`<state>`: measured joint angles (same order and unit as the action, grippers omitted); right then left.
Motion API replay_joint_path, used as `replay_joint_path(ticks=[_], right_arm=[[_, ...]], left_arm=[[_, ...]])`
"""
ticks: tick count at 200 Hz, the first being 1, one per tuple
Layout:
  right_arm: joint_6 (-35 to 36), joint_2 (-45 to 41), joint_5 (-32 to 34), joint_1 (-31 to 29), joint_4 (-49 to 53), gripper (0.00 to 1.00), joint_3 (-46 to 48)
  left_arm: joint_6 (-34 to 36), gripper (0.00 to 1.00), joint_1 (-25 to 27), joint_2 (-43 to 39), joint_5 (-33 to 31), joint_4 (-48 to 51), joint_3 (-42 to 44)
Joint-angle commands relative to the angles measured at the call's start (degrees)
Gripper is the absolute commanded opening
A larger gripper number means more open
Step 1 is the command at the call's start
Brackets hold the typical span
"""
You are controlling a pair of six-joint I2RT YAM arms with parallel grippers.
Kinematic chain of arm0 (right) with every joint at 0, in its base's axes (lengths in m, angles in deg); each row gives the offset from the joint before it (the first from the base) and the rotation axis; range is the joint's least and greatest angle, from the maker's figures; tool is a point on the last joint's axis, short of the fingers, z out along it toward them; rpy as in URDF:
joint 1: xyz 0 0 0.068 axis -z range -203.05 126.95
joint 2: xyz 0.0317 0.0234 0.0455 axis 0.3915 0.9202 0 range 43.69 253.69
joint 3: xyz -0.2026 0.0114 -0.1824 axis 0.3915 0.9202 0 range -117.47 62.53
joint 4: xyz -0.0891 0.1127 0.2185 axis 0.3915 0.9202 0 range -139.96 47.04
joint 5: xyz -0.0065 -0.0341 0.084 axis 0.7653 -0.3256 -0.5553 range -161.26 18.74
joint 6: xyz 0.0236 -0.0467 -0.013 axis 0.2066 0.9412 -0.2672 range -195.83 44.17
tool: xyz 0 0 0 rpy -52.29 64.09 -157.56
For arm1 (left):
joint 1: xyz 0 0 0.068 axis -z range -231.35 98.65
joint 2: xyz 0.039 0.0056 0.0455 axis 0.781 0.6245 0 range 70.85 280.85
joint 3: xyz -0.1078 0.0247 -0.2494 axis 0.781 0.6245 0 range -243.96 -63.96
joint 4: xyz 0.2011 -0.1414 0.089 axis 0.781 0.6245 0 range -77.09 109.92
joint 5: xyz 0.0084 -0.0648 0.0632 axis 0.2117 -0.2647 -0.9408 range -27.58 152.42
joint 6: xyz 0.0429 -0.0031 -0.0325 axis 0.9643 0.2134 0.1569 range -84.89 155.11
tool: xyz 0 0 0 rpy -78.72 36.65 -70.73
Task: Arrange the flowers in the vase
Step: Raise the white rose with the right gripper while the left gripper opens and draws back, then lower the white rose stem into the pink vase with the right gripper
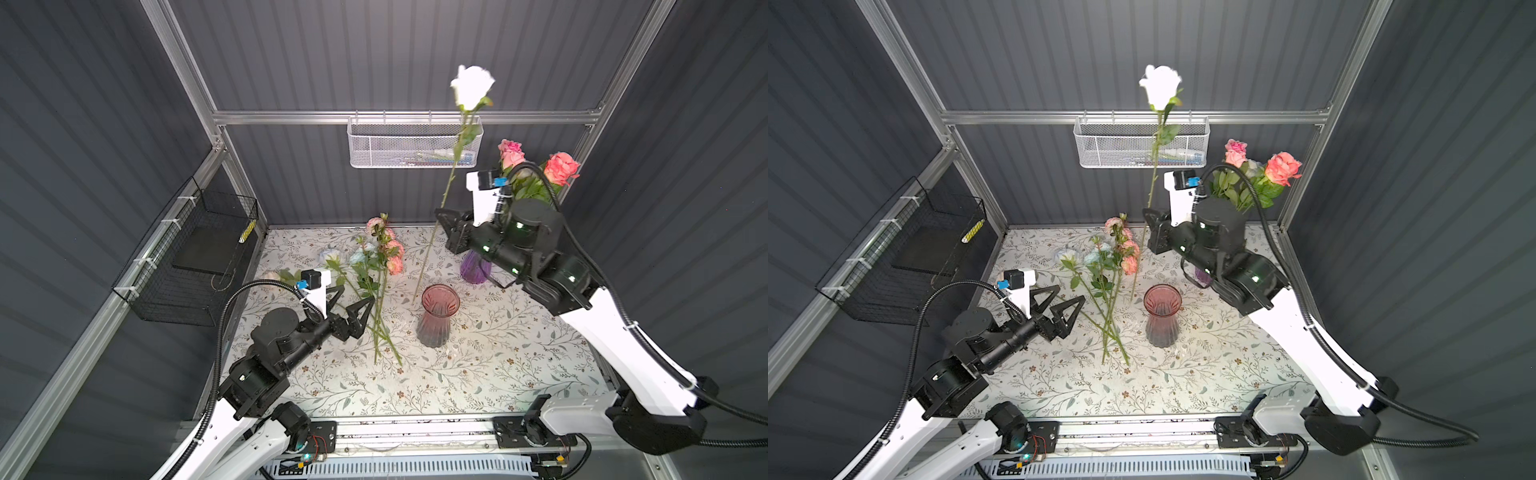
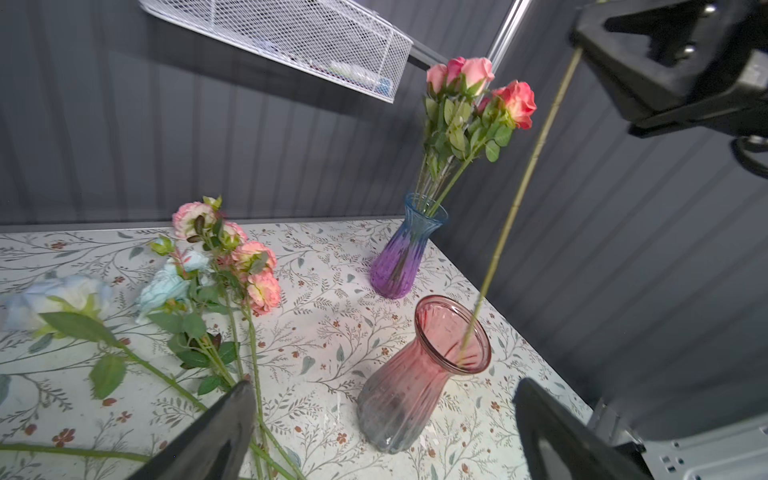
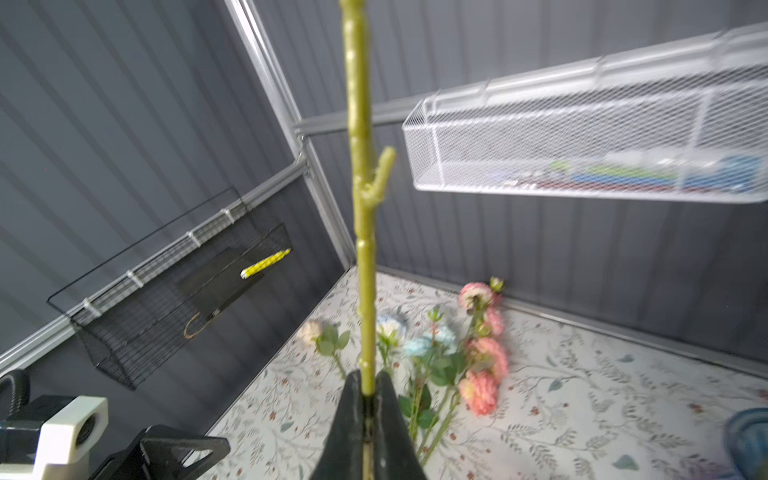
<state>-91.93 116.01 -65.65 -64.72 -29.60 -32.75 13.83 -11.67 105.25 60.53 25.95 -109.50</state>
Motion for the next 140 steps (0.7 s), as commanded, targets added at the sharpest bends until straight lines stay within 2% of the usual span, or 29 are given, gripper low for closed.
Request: replay_joint_path(ticks=[1, 35, 73, 106, 140], right_arm=[[3.8, -2.1, 8.1, 2.0, -1.0, 0.00, 3.5], [1.9, -4.8, 8.0, 4.9, -3.2, 0.00, 10.9], [-0.2, -6.7, 7.3, 5.0, -6.6, 0.00, 20.0], [-5.0, -10.1, 6.1, 4.9, -11.6, 0.02, 30.9], [-8.5, -10.1, 4.0, 4.5, -9.9, 0.06, 34.7]], left_arm=[[-0.8, 0.98, 0.2, 0.9, -3.4, 1.8, 1.2], [-1.4, 0.98, 0.2, 2.2, -2.8, 1.1, 1.2], [-1.7, 0.98, 0.2, 2.8, -2.5, 1.2, 1.2], [-2.3, 0.98, 0.2, 2.9, -2.6, 1.1, 1.7], [-2.2, 0.99, 0.2, 4.2, -2.4, 1.2, 1.4]])
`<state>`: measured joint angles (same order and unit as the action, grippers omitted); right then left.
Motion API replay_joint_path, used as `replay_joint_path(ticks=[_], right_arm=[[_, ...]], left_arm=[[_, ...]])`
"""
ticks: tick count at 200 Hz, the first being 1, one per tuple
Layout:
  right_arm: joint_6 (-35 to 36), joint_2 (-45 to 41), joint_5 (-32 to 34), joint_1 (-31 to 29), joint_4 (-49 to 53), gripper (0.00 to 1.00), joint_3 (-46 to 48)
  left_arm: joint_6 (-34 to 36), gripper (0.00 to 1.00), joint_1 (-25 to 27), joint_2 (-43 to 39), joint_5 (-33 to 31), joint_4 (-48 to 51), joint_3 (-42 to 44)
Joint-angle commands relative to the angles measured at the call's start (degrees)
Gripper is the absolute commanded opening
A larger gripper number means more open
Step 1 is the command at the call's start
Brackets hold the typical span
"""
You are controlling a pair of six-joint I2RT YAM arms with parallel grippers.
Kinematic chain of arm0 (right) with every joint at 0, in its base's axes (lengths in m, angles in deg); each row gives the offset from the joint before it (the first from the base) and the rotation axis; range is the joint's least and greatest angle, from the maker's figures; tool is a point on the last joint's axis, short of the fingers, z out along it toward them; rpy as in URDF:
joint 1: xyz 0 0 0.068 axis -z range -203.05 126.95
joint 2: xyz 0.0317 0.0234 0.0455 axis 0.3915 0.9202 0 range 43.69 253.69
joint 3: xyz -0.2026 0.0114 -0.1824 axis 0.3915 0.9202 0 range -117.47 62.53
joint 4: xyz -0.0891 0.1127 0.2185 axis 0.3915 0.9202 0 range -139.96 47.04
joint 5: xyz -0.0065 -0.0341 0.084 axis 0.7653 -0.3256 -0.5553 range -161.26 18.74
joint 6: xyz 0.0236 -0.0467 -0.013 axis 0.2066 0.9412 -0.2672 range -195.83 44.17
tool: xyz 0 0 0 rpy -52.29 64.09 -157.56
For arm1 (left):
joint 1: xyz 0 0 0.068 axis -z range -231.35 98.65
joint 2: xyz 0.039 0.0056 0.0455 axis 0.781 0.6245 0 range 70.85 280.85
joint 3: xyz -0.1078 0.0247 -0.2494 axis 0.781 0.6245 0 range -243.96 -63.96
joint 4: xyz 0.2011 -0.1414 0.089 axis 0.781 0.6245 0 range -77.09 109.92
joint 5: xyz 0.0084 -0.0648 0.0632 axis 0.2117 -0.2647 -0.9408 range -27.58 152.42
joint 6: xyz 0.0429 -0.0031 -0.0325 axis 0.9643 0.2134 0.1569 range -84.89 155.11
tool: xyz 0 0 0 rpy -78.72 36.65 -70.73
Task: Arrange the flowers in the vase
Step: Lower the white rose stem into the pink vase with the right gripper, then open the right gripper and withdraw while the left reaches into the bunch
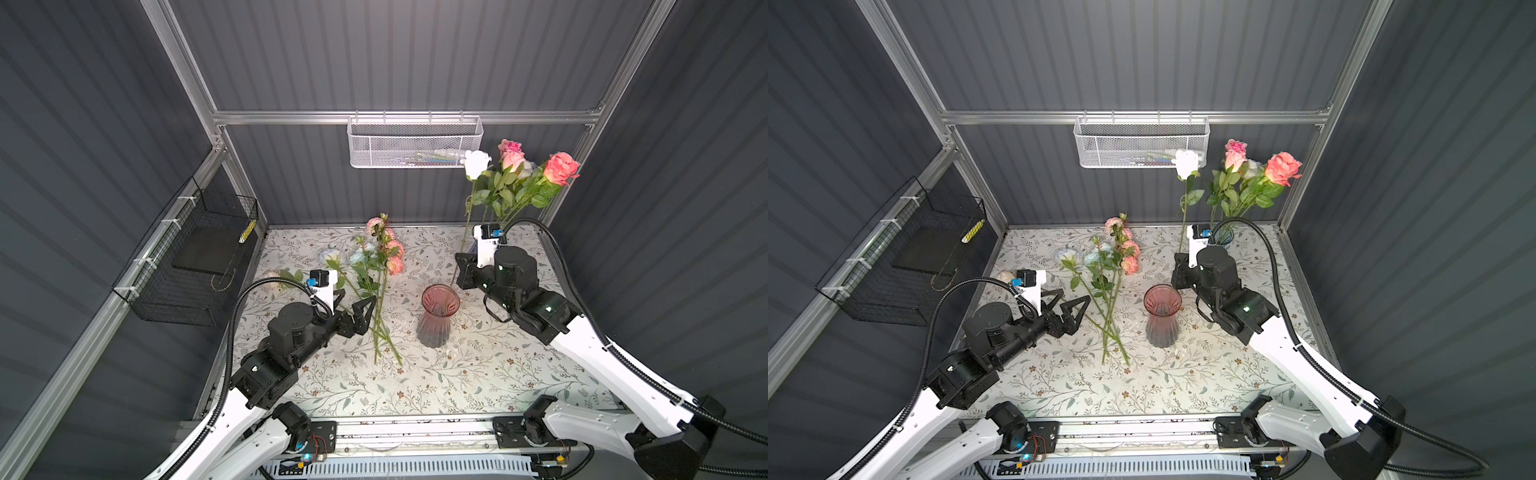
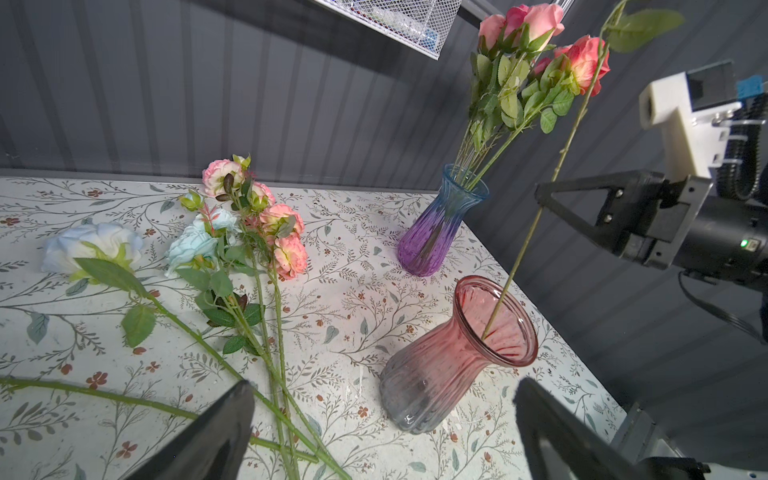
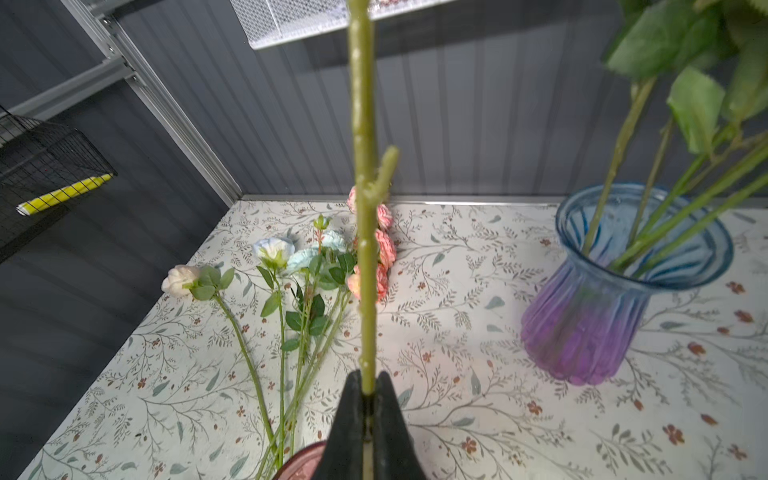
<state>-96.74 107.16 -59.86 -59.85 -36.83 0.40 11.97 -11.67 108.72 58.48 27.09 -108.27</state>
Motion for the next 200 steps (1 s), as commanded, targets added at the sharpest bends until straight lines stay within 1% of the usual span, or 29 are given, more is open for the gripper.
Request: replay_joint_path(ticks=[1, 25, 41, 89, 107, 126, 139, 154, 177, 200], right_arm=[[-3.8, -1.2, -1.8, -0.4, -2.6, 0.06, 1.6], [-5.6, -1.7, -2.5, -0.8, -2.1, 0.09, 3.7], [-6.0, -2.1, -2.7, -1.2, -1.1, 0.14, 4.2], [-7.2, -5.6, -2.6, -2.3, 0.1, 0.17, 7.0], [-7.6, -7.1, -2.6, -2.6, 0.8, 0.20, 7.7], [-7.4, -7.6, -3.7, -2.7, 1.9, 0.21, 7.6], [-7.3, -8.0, -3.6, -2.8, 3.0, 0.24, 7.1], [-7.4, -9.0, -3.6, -3.0, 3.4, 0.26, 7.2], [-7.7, -10.8, -3.8, -3.4, 4.1, 0.30, 7.4], [-7.8, -12.4, -3.6, -4.1, 5.6, 0.33, 7.1]], left_arm=[[-0.3, 0.99, 0.2, 0.7, -0.4, 0.1, 0.2], [-0.3, 0.99, 0.2, 1.7, 0.0, -0.5, 0.2], [-0.3, 0.98, 0.2, 2.3, 0.2, -1.0, 0.2], [-0.4, 0.99, 0.2, 4.8, 0.9, -2.2, 0.6], [-0.6, 0.99, 0.2, 6.2, 0.9, -3.0, 0.8], [-0.9, 0.99, 0.2, 7.4, 1.2, -4.1, 1.0], [-1.0, 0.99, 0.2, 8.1, 1.1, -4.8, 1.1], [-1.4, 0.99, 0.2, 9.1, 0.2, -5.5, 1.7], [-2.7, 0.97, 0.2, 11.7, -3.4, -4.3, 1.7], [-4.1, 0.91, 0.2, 16.2, -6.8, -1.5, 0.4]])
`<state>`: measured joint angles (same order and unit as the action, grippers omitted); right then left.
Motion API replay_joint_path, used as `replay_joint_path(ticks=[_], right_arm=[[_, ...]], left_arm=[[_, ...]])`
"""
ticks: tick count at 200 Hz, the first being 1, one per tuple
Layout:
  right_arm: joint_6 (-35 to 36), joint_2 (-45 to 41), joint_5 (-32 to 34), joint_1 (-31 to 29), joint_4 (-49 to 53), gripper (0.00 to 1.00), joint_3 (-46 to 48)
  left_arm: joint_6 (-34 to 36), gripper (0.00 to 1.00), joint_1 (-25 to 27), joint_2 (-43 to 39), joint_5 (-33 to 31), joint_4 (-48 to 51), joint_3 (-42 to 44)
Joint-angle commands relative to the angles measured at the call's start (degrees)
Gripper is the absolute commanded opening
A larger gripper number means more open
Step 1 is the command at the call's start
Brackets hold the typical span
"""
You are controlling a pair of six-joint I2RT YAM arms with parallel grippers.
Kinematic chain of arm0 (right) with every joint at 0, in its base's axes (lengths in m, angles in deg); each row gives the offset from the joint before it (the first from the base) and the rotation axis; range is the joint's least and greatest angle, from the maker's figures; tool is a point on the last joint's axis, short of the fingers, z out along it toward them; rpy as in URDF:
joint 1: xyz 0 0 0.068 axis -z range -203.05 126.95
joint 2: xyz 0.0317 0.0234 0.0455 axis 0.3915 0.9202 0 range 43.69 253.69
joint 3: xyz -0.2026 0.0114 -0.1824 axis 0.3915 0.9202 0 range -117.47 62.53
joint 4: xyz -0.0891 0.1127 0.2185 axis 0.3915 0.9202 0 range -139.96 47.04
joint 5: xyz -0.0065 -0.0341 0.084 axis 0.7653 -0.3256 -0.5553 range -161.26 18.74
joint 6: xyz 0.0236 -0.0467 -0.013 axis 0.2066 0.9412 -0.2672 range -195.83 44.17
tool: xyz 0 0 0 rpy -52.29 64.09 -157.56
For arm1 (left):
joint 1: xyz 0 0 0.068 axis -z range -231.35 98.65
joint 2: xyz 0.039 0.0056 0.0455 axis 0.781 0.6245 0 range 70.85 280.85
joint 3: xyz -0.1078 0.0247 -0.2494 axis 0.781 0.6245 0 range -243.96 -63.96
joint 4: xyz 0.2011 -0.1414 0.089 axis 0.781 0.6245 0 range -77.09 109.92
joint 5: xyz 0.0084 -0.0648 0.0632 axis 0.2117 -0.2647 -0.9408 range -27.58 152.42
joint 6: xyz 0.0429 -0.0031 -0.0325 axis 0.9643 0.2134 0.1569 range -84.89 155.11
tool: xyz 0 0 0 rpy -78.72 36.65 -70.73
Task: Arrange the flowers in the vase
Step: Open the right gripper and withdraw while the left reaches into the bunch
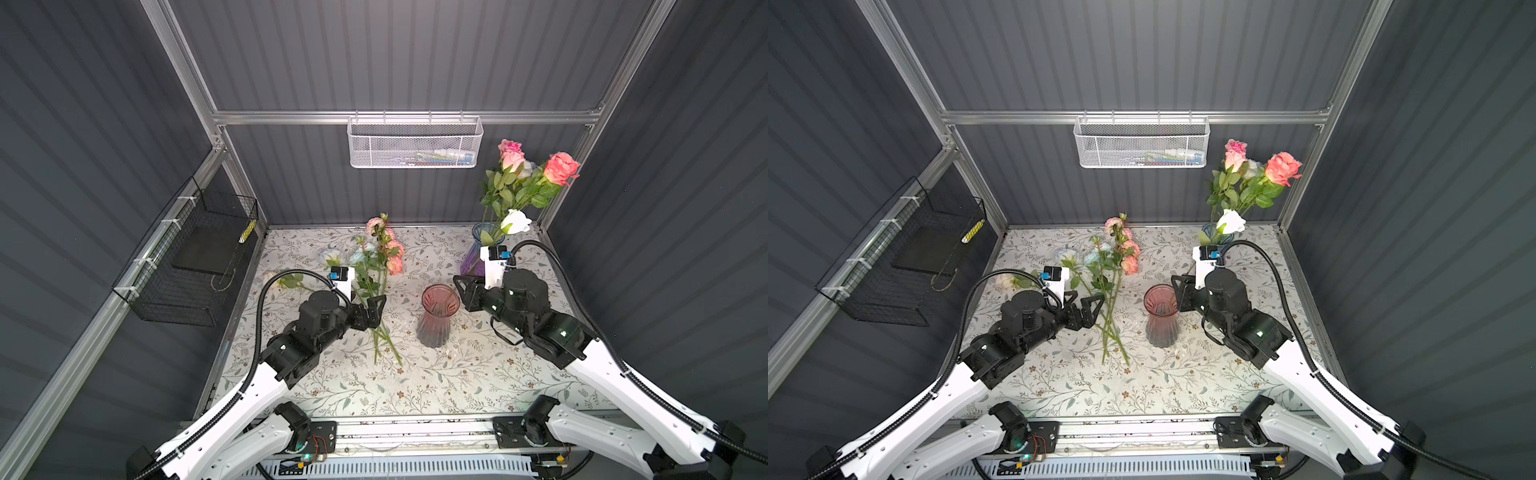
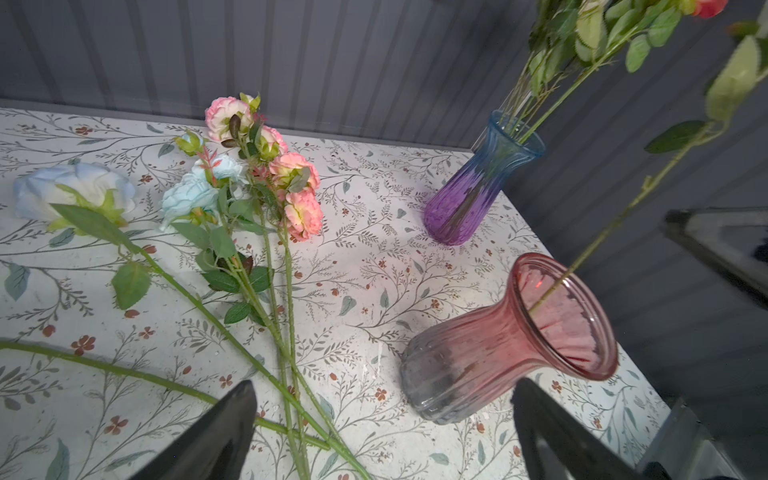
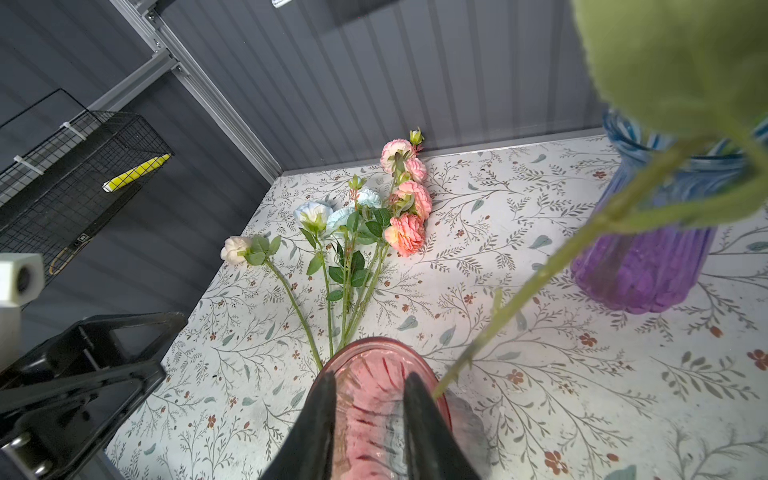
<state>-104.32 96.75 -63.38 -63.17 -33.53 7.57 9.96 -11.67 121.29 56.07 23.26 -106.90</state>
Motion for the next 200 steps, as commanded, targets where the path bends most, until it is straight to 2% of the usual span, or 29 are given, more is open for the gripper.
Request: replay_joint_path(ticks=[1, 39, 63, 124, 165, 200], right_arm=[[-0.2, -2.0, -0.1, -0.7, 2.3, 0.34, 0.0], [-0.3, -4.8, 0.7, -1.7, 5.0, 0.35, 0.0], [-0.1, -6.4, 1.6, -2.0, 5.5, 0.35, 0.4], [-0.2, -10.8, 2.3, -2.5, 7.8, 0.36, 2.3], [-0.3, -14.1, 2.4, -2.4, 7.5, 0.36, 4.3], [0.7, -16.8, 4.0, -2.4, 7.4, 0.37, 6.0]], left_arm=[[-2.2, 0.90, 0.1, 3.9, -4.6, 2.5, -1.0], [-6.2, 0.64, -1.0, 12.7, -8.0, 7.2, -4.5], [-9.0, 0.56, -3.7, 15.7, -7.5, 7.8, -4.9], [-18.4, 0.66, -11.8, 22.4, -15.5, 15.9, -8.9], [-24.2, 0.73, -20.2, 31.5, -9.8, 18.5, -15.0], [-28.4, 0.68, -23.4, 43.7, -5.5, 25.0, -23.8]])
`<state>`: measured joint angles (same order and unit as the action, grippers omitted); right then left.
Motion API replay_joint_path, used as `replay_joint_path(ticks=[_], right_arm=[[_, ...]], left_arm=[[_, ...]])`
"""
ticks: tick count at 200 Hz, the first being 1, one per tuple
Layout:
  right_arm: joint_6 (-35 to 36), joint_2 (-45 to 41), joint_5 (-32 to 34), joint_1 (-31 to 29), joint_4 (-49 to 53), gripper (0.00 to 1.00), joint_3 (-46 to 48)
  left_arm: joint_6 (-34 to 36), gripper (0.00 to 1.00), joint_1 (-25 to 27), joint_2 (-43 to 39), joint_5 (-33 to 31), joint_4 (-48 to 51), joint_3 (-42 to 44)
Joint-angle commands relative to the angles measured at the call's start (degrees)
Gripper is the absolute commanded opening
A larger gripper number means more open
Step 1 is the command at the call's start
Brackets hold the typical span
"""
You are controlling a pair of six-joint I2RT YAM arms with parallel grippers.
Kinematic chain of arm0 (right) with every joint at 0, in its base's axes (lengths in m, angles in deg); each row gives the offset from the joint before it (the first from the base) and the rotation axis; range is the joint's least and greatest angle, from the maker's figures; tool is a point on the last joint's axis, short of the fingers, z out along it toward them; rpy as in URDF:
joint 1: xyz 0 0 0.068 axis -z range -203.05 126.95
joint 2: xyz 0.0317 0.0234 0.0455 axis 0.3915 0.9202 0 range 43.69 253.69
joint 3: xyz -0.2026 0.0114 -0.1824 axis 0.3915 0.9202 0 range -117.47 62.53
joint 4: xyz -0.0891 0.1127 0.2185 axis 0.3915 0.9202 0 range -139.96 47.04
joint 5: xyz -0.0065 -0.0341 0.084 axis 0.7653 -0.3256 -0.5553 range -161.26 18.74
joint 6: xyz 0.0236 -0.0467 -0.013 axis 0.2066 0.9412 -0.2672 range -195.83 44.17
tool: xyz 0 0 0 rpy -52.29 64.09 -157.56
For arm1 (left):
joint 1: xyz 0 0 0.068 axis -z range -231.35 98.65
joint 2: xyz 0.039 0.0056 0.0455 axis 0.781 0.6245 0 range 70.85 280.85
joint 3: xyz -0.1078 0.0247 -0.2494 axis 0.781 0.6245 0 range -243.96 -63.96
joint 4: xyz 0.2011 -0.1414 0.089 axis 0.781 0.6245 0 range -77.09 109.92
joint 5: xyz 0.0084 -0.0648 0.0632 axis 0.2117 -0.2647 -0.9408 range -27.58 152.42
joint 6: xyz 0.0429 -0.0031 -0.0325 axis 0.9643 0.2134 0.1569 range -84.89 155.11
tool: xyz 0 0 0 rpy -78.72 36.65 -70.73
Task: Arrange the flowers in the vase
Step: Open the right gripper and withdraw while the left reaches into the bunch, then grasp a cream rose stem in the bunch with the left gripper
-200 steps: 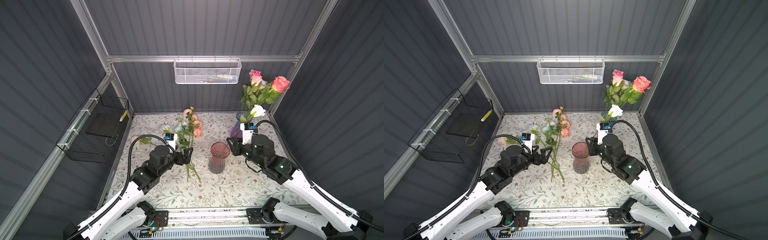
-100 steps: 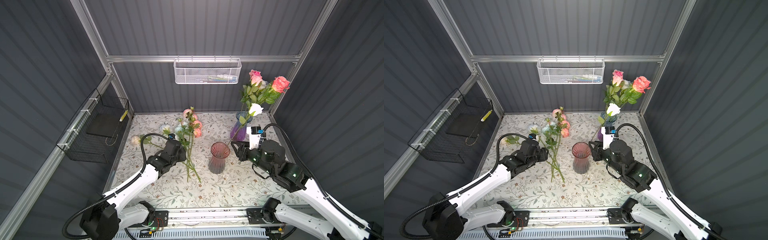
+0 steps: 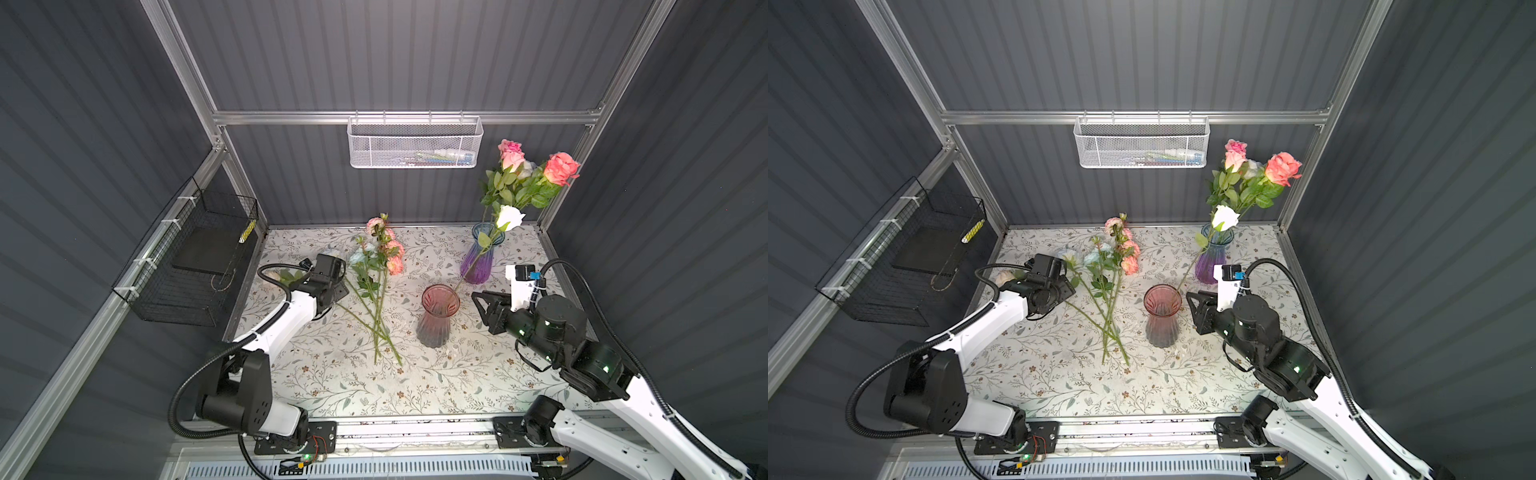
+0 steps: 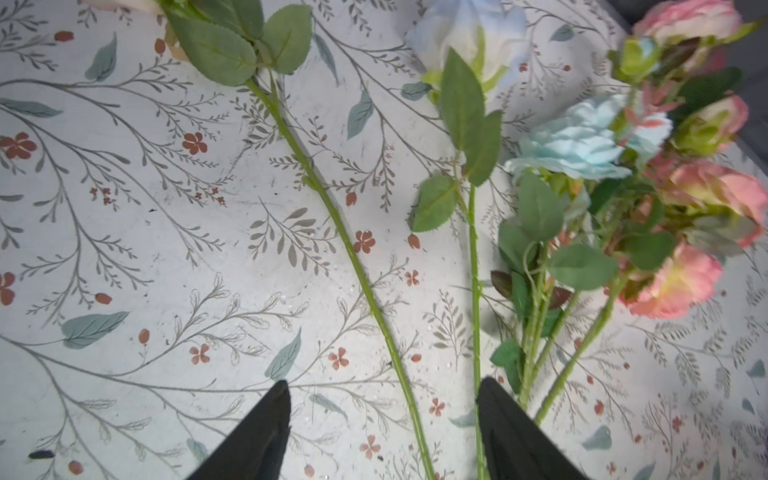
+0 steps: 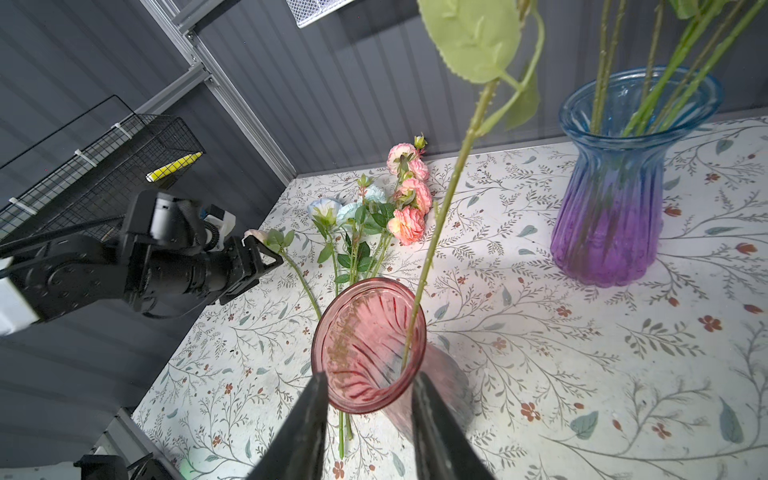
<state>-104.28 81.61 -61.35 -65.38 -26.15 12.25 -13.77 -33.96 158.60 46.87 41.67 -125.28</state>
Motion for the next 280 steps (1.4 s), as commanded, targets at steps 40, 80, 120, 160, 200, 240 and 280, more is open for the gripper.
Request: replay_joint_path(ticks=[40, 80, 120, 160, 200, 240, 280], right_arm=[[1.0, -4.0, 2.8, -0.2, -0.8, 0.39, 3.9], [1.6, -6.4, 4.1, -0.2, -0.2, 0.40, 5.2], [1.9, -7.0, 4.2, -0.2, -0.3, 0.40, 5.6], [1.6, -7.3, 4.1, -0.2, -0.3, 0.41, 5.1], [1.2, -7.3, 3.8, -0.2, 0.4, 0.41, 4.3], [0.8, -7.0, 3.6, -0.2, 0.1, 0.41, 3.8], [0.3, -6.4, 3.0, -0.2, -0.4, 0.41, 3.3]], left_arm=[[-8.4, 0.53, -2.3, 15.1, 7.6, 6.5, -8.5], [-10.4, 0.46, -2.3, 18.2, 8.0, 5.7, -7.9], [-10.3, 0.29, -2.3, 19.7, 8.2, 4.5, -7.4], [-8.8, 0.18, -2.4, 19.0, 7.2, 3.5, -5.8], [-4.4, 0.10, -2.6, 16.2, 4.2, 4.4, -5.5], [4.3, 0.06, -2.6, 13.1, 0.7, 8.3, -9.5], [11.6, 0.02, -2.5, 10.5, -1.0, 11.7, -12.5]])
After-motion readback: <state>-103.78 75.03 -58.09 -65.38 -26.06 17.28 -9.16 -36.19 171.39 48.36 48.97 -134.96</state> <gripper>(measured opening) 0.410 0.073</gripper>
